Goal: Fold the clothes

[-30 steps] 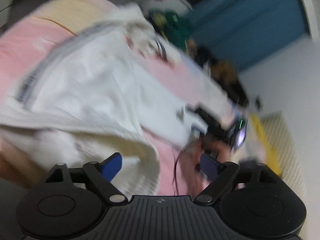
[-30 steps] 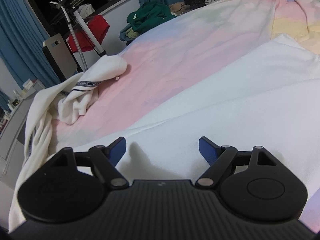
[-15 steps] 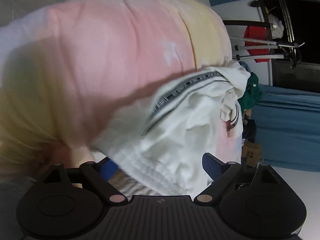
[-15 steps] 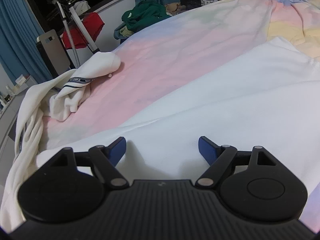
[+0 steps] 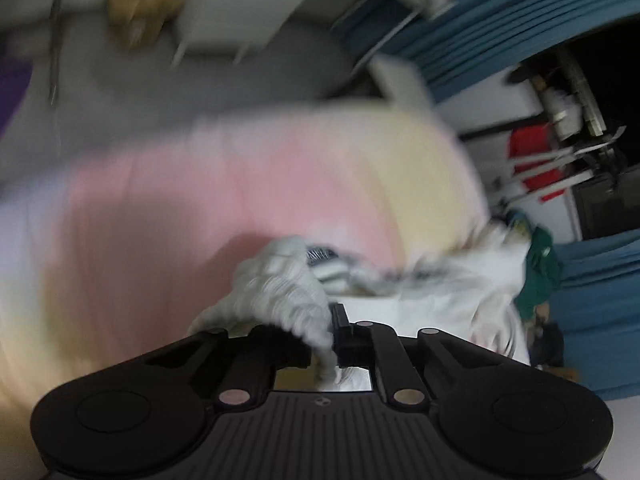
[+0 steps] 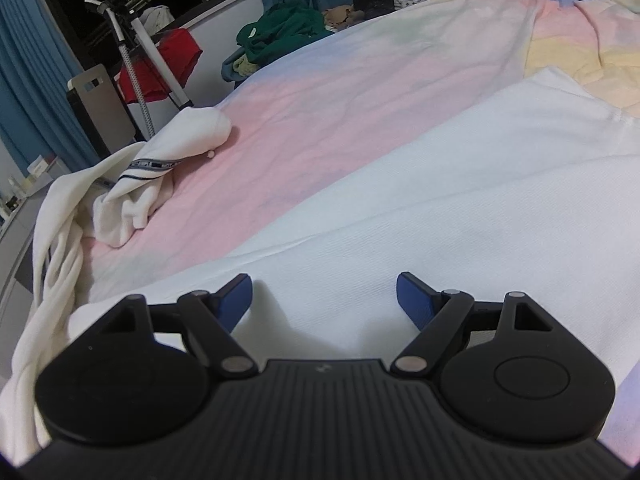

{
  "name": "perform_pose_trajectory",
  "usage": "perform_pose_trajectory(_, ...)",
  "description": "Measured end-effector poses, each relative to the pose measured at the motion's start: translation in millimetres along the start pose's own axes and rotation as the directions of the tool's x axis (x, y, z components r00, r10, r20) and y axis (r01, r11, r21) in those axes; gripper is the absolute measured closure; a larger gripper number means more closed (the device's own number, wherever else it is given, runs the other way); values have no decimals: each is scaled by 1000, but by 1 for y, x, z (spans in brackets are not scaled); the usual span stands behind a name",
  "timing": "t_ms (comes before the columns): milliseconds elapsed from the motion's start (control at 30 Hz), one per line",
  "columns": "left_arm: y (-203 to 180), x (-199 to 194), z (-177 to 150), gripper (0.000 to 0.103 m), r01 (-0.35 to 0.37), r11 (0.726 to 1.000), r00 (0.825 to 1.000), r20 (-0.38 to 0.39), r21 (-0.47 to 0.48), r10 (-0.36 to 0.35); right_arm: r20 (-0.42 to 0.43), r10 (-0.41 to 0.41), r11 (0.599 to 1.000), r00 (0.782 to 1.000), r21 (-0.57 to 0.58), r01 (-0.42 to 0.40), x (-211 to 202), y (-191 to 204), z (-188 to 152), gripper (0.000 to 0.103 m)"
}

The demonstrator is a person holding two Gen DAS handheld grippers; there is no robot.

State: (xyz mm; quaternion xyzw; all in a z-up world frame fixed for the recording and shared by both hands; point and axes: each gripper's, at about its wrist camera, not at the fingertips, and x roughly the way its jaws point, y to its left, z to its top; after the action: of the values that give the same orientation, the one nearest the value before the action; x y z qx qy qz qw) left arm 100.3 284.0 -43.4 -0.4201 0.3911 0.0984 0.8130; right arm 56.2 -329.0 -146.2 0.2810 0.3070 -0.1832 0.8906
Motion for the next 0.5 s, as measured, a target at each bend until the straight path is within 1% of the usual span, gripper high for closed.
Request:
perform_pose_trajectory(67,-19,-12,28,95,6,998,994,108,54,-12,3,-3,1000,1000,5,3,0,-1,1,22)
perform_pose_trajectory(100,-30,-17,43,95,7,996,986,163,83,-20,5,-5,1000,1000,7,5,0,-2,1,22)
perform_pose_trajectory(233,-80,-15,101,95,-2,985,957,287,173,-49,19,-18,1000,1000,6,18,3,-2,3,22)
perform_pose_trajectory(500,-200,58,195,95,-123,966,919,392,227,25,44,-27,1000,999,14,27,12,-2,12,22)
